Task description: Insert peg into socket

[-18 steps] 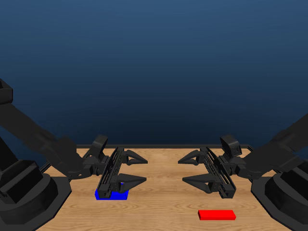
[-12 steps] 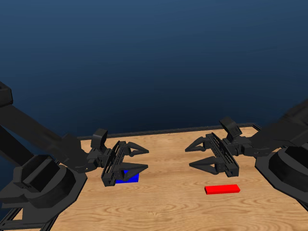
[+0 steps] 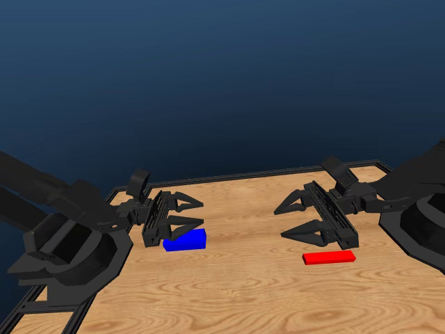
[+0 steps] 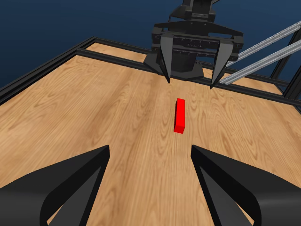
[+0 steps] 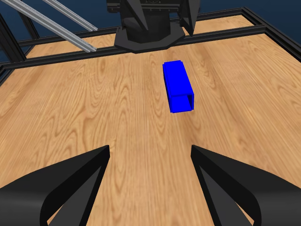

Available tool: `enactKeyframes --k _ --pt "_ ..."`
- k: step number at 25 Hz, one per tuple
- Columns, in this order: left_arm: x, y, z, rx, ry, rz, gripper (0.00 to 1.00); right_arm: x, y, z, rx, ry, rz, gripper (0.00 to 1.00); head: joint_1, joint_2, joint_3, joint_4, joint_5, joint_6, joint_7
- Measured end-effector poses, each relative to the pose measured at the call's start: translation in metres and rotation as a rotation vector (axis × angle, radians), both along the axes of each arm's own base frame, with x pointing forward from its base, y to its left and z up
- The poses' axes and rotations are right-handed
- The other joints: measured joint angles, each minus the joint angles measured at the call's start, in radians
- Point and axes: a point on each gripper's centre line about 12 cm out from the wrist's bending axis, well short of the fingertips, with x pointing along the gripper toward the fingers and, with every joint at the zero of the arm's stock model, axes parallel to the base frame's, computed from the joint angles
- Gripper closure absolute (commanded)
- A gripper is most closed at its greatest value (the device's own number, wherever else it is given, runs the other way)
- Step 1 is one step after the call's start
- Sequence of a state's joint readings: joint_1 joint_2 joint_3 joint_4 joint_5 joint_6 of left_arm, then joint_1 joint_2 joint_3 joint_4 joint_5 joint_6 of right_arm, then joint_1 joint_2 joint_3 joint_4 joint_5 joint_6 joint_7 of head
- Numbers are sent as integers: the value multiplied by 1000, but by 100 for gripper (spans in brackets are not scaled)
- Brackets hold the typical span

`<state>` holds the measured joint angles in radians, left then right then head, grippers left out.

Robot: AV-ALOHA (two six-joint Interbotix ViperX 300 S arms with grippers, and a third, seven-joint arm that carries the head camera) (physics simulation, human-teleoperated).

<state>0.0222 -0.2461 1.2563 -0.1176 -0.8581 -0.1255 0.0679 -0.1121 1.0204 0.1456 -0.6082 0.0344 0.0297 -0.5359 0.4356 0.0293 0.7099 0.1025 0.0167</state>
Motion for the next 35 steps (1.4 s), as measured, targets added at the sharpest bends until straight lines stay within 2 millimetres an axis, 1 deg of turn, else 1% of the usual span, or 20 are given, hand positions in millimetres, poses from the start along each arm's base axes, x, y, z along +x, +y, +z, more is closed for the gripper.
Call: enactKeyframes --k 3,7,13,16,19,25,29,31,32,33,35 --pt "-12 5 -7 -18 98 16 0 4 3 0 3 14 8 0 4 29 -3 5 -5 15 7" --pt "-23 8 -15 -44 218 24 0 8 5 -5 10 44 13 0 16 67 -9 13 -12 38 12" --pt "-33 11 -30 -68 385 30 0 16 7 -6 14 68 20 0 37 118 -21 24 -29 71 12" --pt "-36 11 -36 -81 434 31 0 18 7 -5 13 77 24 0 51 144 -30 31 -40 93 18" --pt "-38 11 -44 -98 479 35 0 20 7 -5 12 84 26 0 63 171 -40 37 -48 109 24" --pt "-42 13 -69 -133 552 50 0 21 4 -6 18 102 21 0 71 208 -52 38 -55 118 16" --pt "-39 28 -80 -131 537 100 0 21 4 -8 27 109 17 0 71 223 -58 37 -56 119 9" --pt "-38 34 -91 -147 551 124 0 19 4 -9 33 116 15 0 71 230 -60 37 -57 118 6" --pt "-39 29 -100 -163 583 110 100 18 4 -10 36 121 14 0 71 233 -61 37 -57 117 4" --pt "-42 31 -104 -152 587 110 100 17 4 -12 40 128 12 0 71 236 -62 36 -57 116 2" --pt "-44 32 -106 -153 562 116 100 15 4 -15 48 139 9 0 71 238 -62 36 -55 114 -1"
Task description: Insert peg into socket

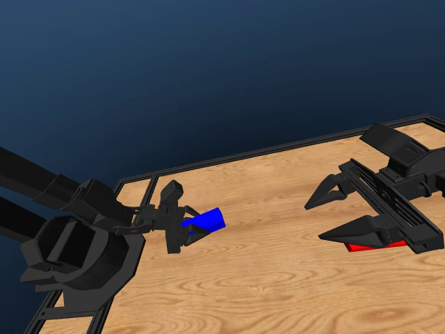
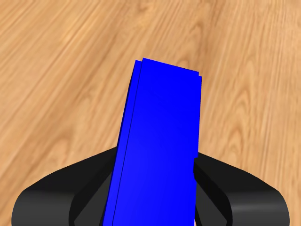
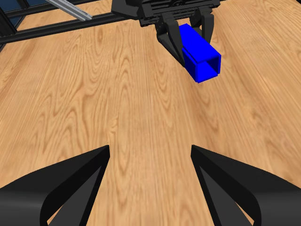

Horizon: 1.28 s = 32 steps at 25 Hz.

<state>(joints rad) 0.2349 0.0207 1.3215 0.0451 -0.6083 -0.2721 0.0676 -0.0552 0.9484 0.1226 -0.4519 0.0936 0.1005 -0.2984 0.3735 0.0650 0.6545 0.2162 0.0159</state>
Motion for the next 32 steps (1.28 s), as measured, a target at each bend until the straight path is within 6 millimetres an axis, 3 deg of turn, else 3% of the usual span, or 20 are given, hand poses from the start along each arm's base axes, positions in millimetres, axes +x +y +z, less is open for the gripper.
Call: enactKeyframes --k 6,13,17,25,29,32 --pt "-3 -1 -3 5 -49 0 100 -7 1 -1 9 25 1 0 -2 -6 1 -4 5 -14 -14" --pt "-1 -4 -1 3 -42 14 100 -25 7 1 27 106 18 0 -12 -82 31 -13 13 -41 -48" --pt "22 -34 10 -29 -47 -102 100 -47 12 -3 55 197 30 0 -25 -127 51 -22 20 -63 -80" --pt "69 -72 65 -58 -223 -202 100 -80 24 -12 107 390 44 0 -74 -161 67 -48 43 -115 -155" --pt "84 -81 76 -55 -266 -229 100 -96 27 -16 128 479 25 0 -109 -162 68 -63 58 -137 -186" --pt "91 -86 74 -57 -267 -237 100 -108 29 -19 128 549 3 0 -135 -162 68 -73 66 -153 -203"
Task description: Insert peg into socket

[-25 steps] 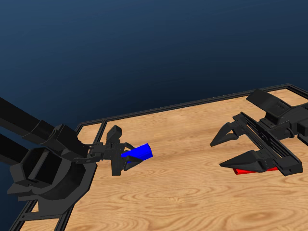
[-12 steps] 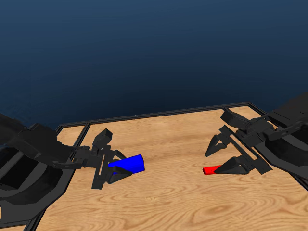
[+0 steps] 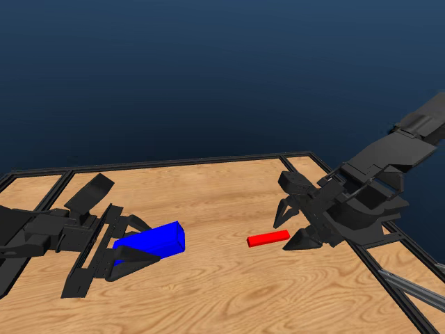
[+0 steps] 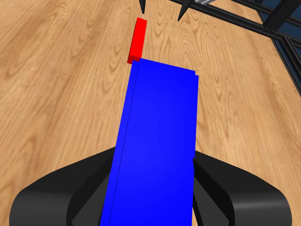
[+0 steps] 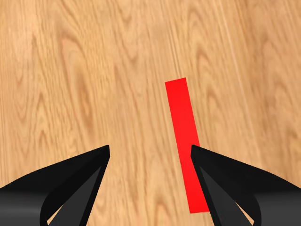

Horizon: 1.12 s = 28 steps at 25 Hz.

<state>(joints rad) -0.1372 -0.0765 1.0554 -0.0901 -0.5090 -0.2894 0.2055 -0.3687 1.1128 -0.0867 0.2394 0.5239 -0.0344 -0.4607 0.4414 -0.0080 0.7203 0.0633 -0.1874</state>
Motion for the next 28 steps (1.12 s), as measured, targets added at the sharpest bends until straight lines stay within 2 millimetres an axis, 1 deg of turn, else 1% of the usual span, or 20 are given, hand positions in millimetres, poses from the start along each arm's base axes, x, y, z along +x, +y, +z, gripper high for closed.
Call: enactKeyframes --k 5,9,14,18,23,24,25,28 --pt "6 -2 -10 -6 13 0 100 -13 3 -4 -39 111 -31 0 -30 12 0 -10 5 -18 -13" --pt "9 -3 -13 -12 12 1 100 -18 5 -9 -62 164 -64 0 -43 32 -5 -14 4 -27 -14" --pt "10 -2 -17 -22 12 6 100 -21 4 -20 -76 213 -97 0 -51 58 -15 -15 2 -31 -10" --pt "11 -2 -19 -30 7 11 100 -20 1 -25 -65 209 -117 0 -53 81 -24 -14 0 -32 -5" --pt "12 -2 -27 -41 15 15 100 -20 -5 -32 -53 202 -120 0 -51 108 -37 -14 -1 -33 -1" --pt "12 -1 -28 -44 14 17 100 -19 -6 -34 -47 200 -124 14 -51 112 -39 -13 -1 -34 0" --pt "12 -1 -29 -48 13 19 100 -18 -7 -36 -42 200 -126 100 -50 116 -41 -13 -1 -34 1" --pt "13 -1 -30 -56 5 24 100 -16 -9 -45 -28 202 -116 100 -47 127 -46 -13 0 -35 3"
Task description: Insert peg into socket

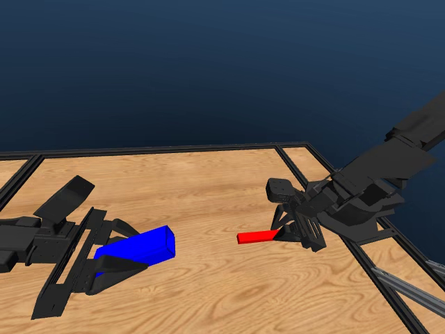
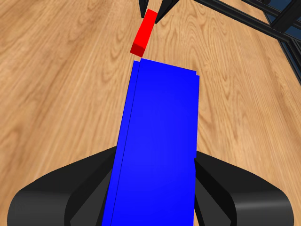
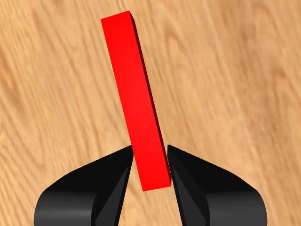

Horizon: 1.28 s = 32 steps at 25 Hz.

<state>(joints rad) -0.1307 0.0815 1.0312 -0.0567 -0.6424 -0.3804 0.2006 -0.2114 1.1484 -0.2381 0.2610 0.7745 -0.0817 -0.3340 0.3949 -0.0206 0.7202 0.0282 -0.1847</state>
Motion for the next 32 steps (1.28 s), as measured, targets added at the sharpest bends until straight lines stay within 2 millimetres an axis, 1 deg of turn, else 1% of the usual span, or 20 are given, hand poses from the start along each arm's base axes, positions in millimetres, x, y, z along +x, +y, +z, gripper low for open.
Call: enactKeyframes --k 3,6,8,9,11,16,18,20,25,28,32 --pt "-1 1 0 -3 -5 3 100 3 -2 -8 10 -5 18 100 4 6 -3 1 2 1 2" --pt "-4 1 -1 -4 -7 8 100 3 -2 -8 14 -1 19 100 9 6 -3 3 4 3 8" --pt "-6 1 1 -4 -10 9 100 5 -2 -7 6 7 31 100 14 -2 -2 5 4 6 14" --pt "-6 0 3 -4 -14 8 100 10 0 -4 -2 4 45 100 17 -12 0 7 4 8 18" --pt "-9 0 5 -2 -23 13 100 26 5 8 -31 -8 83 100 24 -35 7 10 3 13 34" --pt "-17 -2 5 -7 -9 22 100 64 22 45 -114 -17 152 100 49 -86 26 21 6 21 88" --pt "-20 -3 6 -8 -5 22 100 79 27 56 -151 -8 175 100 61 -103 34 26 8 26 108" --pt "-21 -5 8 -8 -3 19 100 90 30 64 -184 6 193 100 72 -114 38 30 10 30 122" --pt "-23 -10 10 -7 6 6 100 111 31 79 -246 36 229 100 97 -123 43 38 15 37 139" --pt "-22 -15 9 -8 20 -7 100 123 30 83 -270 52 251 100 110 -123 44 41 18 39 140" --pt "-18 -21 7 -13 40 -22 100 136 27 90 -286 56 276 100 122 -123 44 43 22 37 139"
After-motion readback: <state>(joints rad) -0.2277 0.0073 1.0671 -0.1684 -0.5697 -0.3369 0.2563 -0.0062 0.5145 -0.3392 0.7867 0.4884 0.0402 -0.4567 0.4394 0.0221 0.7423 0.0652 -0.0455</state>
